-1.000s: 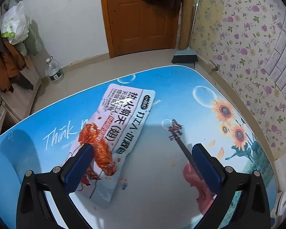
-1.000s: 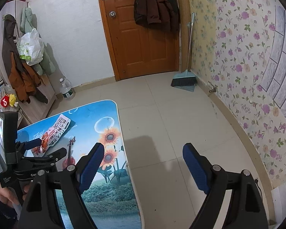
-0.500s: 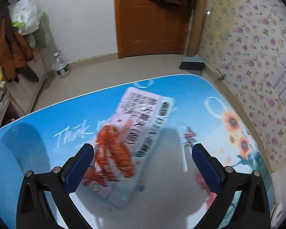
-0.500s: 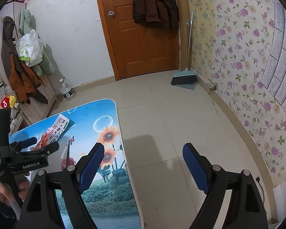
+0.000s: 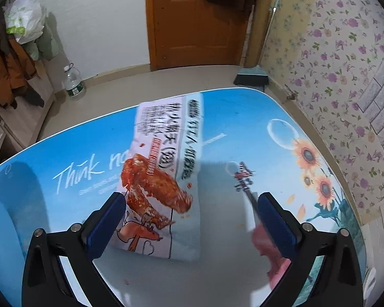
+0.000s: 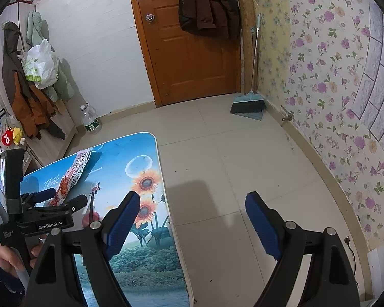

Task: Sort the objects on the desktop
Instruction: 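Move the left gripper down over the red-and-white snack packet, then grasp the snack packet with the left gripper and lift it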

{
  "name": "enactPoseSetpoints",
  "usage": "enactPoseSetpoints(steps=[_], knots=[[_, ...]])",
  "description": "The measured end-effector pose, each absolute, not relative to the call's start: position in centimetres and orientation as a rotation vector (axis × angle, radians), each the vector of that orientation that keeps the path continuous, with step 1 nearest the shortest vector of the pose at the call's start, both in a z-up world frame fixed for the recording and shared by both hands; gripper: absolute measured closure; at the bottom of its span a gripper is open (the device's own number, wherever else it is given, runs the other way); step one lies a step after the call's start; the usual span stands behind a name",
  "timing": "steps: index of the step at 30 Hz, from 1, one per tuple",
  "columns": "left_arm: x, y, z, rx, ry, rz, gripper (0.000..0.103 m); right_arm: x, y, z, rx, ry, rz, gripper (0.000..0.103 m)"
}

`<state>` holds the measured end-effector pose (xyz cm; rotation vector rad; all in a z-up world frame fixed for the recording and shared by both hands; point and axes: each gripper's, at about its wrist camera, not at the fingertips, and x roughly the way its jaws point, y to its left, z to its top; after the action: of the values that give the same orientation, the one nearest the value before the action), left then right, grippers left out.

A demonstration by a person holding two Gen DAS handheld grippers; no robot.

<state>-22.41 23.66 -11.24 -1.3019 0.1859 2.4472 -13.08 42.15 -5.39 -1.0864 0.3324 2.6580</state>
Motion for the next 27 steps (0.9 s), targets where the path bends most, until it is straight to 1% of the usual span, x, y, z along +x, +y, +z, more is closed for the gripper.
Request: enactPoseSetpoints(steps=[13,23,27], knots=[[-24.7,24.5,-11.1,-1.329,0.181,2.439,0.0,-14.0,43.0,-6.9,-1.12,0.342,2.639,0.017],[-23.6,25.8,-11.6,-1.287,0.298,2.443,0.0,-15.7,42.9,-7.2,-1.113,0.346,2.681,0.017],[-23.3,26.3,-11.5,-1.279,0.3,2.424,0.0,-15.8,42.7,-6.7,-1.095,0.336,2.711,0.017]])
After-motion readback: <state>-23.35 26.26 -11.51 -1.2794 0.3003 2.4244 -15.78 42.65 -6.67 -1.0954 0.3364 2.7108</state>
